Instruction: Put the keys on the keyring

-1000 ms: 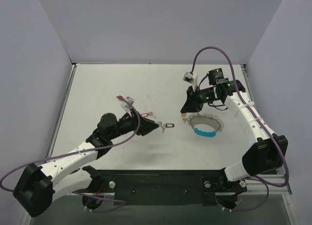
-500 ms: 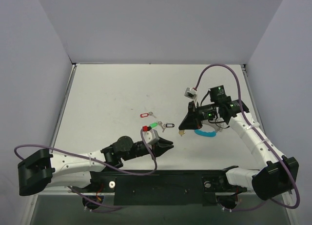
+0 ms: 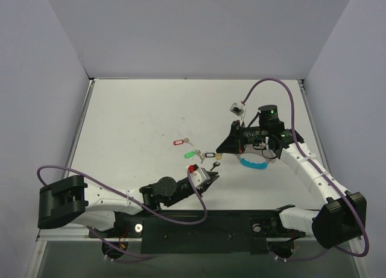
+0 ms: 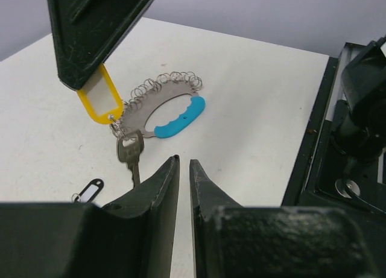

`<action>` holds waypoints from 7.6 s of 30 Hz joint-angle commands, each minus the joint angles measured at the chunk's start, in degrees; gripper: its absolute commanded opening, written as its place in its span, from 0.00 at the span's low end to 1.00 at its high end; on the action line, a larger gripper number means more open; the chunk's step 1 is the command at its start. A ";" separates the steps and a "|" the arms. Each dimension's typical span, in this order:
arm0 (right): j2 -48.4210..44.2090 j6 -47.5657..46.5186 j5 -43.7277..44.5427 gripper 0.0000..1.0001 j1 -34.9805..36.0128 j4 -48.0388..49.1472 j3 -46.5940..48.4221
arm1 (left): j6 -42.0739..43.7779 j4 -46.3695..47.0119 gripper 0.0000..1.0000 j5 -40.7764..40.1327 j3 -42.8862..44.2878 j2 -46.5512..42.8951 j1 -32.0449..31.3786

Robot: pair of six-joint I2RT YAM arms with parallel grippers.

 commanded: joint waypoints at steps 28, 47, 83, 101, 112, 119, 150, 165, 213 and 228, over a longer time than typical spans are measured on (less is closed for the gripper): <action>-0.52 6.40 0.96 0.00 -0.75 8.06 -1.90 | 4.59 11.06 0.24 -15.88 3.86 5.29 -1.12; -0.26 6.76 0.88 0.00 -0.75 8.41 -2.17 | 7.14 14.75 0.28 -21.76 5.88 9.25 -0.94; -0.70 2.47 0.88 0.00 -2.15 4.47 -1.38 | 7.75 16.34 0.00 -20.11 2.98 8.56 0.90; -3.69 -62.92 -5.01 0.74 0.38 -47.53 8.28 | 11.44 -20.31 0.00 23.67 2.09 -12.90 12.68; -1.58 -84.82 -1.85 0.62 5.67 -56.98 6.36 | 10.13 -18.39 0.00 30.96 5.53 -6.57 12.68; 0.09 -85.18 -2.20 0.43 7.51 -56.01 6.45 | 7.49 -14.35 0.00 32.72 6.76 -2.79 12.42; 1.06 -67.42 0.44 0.18 10.33 -41.33 4.60 | -0.77 -2.39 0.00 31.50 4.47 1.69 11.01; 1.14 -69.00 -1.58 0.17 10.41 -43.79 5.30 | -2.71 -2.39 0.00 31.41 3.59 1.87 11.36; 2.64 -65.66 -1.85 0.00 9.62 -43.88 5.48 | -7.72 0.96 0.42 26.93 -2.64 -4.54 12.59; -2.54 -59.44 25.44 0.00 3.13 -44.06 -0.40 | -1.57 -40.22 0.58 10.87 2.18 -33.17 13.91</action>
